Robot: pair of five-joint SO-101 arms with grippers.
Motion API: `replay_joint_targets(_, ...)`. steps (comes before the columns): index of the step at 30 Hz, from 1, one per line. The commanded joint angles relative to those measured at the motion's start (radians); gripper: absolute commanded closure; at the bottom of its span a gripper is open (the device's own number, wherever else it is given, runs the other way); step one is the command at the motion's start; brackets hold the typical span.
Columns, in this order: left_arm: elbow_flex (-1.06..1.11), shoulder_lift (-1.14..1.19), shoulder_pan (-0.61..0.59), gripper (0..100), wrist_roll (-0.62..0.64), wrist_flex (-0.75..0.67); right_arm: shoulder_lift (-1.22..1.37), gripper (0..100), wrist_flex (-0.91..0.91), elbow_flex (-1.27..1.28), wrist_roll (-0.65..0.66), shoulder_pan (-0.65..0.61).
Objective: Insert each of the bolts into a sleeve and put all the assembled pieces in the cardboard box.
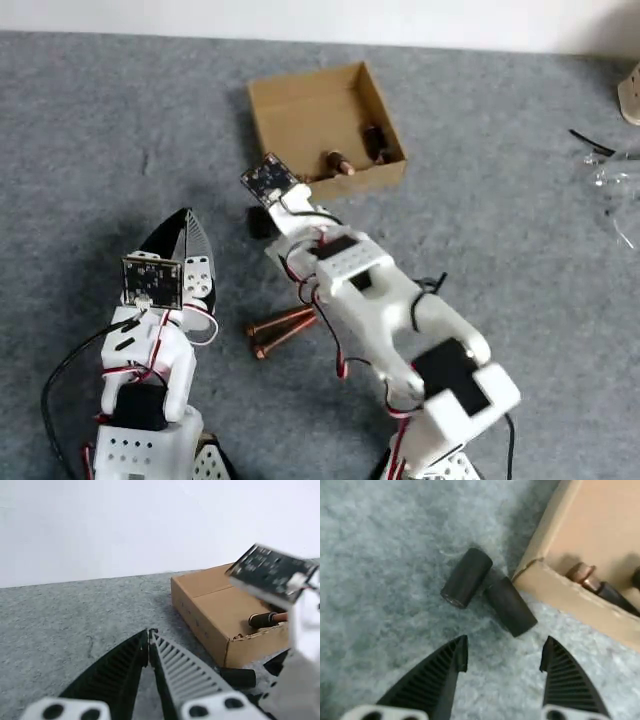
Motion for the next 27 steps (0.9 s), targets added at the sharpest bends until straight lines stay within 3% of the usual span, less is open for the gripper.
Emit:
replay_joint_targets(1,0.019,-0.010,-0.015,97,0.006,-0.020,0.019,78.2,-0.030,-0.085,0.012,-0.012)
replay_joint_targets(27,0.019,-0.010,-0.015,97,0.006,-0.020,0.159,78.2,-0.173,-0.091,0.014,-0.007)
